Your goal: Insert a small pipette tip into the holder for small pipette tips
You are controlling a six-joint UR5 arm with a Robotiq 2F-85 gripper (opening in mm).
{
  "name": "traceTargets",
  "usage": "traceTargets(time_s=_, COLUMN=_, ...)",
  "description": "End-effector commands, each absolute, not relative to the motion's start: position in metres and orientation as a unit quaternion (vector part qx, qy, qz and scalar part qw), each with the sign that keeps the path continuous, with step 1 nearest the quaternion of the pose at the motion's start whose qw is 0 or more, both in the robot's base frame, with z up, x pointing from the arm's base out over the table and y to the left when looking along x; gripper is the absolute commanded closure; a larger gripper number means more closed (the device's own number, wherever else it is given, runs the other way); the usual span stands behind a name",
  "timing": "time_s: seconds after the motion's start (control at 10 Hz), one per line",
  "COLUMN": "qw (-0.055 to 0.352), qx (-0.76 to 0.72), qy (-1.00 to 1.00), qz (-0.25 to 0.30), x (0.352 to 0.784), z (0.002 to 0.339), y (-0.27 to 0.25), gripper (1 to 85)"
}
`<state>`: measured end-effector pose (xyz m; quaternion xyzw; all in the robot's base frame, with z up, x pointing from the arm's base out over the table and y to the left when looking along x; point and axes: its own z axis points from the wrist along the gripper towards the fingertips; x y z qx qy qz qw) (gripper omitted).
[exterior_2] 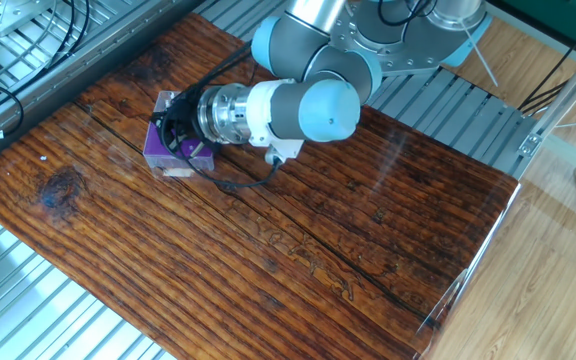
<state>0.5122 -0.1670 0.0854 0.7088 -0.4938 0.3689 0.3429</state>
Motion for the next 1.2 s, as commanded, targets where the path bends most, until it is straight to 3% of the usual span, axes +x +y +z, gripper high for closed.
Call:
traceTargets(time_s=0.0, qw=0.363, qx=0.691, qy=-0.495, qz=0.381, x=0.506, z=0.098, y=-0.168, gripper=84.7)
traceTargets(time_s=1.1, qw=0.353, qx=0.678, qy=-0.514, qz=0.39, x=0.512, z=0.086, y=-0.169, gripper=84.7)
